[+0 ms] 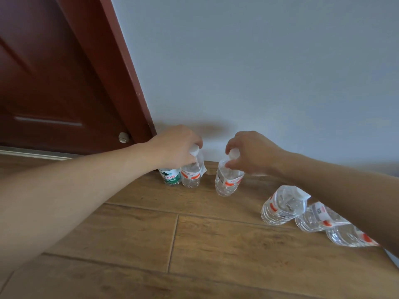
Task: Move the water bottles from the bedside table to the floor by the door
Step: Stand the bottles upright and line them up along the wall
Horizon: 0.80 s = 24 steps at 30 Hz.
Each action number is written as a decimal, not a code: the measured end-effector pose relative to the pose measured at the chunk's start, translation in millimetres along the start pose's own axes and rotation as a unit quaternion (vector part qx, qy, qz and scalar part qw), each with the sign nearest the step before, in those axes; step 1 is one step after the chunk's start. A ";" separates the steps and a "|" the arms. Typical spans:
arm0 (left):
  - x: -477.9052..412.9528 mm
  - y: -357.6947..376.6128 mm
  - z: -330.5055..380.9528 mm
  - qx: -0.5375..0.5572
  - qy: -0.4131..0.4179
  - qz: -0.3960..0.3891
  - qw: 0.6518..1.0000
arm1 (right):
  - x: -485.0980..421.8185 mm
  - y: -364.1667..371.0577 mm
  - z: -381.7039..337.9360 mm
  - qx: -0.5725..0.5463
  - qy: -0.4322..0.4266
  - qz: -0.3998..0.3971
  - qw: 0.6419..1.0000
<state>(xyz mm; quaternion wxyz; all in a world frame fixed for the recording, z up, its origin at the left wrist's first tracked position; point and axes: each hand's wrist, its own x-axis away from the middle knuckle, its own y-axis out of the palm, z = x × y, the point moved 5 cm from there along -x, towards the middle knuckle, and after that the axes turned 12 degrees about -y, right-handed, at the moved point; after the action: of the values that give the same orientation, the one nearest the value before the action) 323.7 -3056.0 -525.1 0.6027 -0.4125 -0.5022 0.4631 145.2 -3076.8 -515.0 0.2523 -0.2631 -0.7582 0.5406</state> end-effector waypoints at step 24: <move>3.0 3.0 -0.5 -0.014 0.092 -0.057 0.994 | -17.5 13.9 -9.9 -0.026 -0.006 -0.017 1.000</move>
<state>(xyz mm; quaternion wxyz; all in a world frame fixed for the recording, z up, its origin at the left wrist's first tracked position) 323.9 -3052.3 -527.4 0.6659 -0.4324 -0.4739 0.3808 166.4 -3077.8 -527.1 0.2502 -0.2535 -0.7777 0.5179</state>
